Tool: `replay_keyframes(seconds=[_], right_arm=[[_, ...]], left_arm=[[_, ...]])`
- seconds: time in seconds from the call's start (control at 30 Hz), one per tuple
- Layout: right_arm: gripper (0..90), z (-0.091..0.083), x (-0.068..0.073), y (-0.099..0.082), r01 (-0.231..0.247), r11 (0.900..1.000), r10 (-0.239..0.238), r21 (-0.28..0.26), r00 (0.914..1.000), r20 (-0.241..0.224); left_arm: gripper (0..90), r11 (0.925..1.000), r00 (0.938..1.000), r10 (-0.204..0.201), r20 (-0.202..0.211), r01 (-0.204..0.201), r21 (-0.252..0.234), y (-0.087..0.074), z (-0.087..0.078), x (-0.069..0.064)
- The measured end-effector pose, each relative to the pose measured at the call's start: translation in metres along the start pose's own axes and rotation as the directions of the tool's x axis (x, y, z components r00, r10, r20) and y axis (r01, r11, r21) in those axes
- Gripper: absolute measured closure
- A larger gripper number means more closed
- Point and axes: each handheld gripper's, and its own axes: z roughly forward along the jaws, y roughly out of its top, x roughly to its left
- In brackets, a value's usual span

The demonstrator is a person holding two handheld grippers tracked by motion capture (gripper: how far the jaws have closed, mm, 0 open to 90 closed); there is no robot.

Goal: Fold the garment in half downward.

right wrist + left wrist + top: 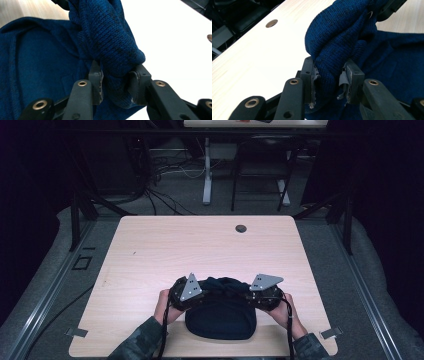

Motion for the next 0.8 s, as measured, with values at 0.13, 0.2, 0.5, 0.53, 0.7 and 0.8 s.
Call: replay_keyframes(seconds=[0.13,0.2,0.5,0.53,0.7,0.8], right_arm=[[66.3,0.001,0.006,-0.003,0.005,0.9998,-0.005,0.017,1.0000,-0.004],[65.2,0.002,0.008,-0.004,-0.001,0.9997,0.001,0.023,0.9999,-0.012],[64.5,0.004,0.014,-0.007,-0.017,0.9987,0.018,0.047,0.9994,-0.028],[64.4,0.004,0.015,-0.007,-0.017,0.9986,0.018,0.050,0.9994,-0.030],[63.8,0.006,0.017,-0.011,-0.028,0.9972,0.032,0.070,0.9982,-0.051],[63.7,0.007,0.019,-0.012,-0.029,0.9967,0.034,0.076,0.9977,-0.059]], left_arm=[[66.5,0.9999,1.0000,-0.006,0.007,0.006,0.009,-0.004,-0.001,-0.004],[66.5,0.9999,0.9999,-0.010,0.011,0.010,0.014,-0.006,-0.001,-0.005],[66.5,0.9992,0.9991,-0.025,0.035,0.024,0.031,-0.012,-0.002,-0.008],[66.4,0.9990,0.9987,-0.029,0.041,0.027,0.035,-0.013,-0.002,-0.009],[66.3,0.9974,0.9968,-0.044,0.068,0.040,0.060,-0.017,-0.001,-0.012],[66.0,0.9967,0.9956,-0.053,0.077,0.048,0.066,-0.018,-0.001,-0.013]])
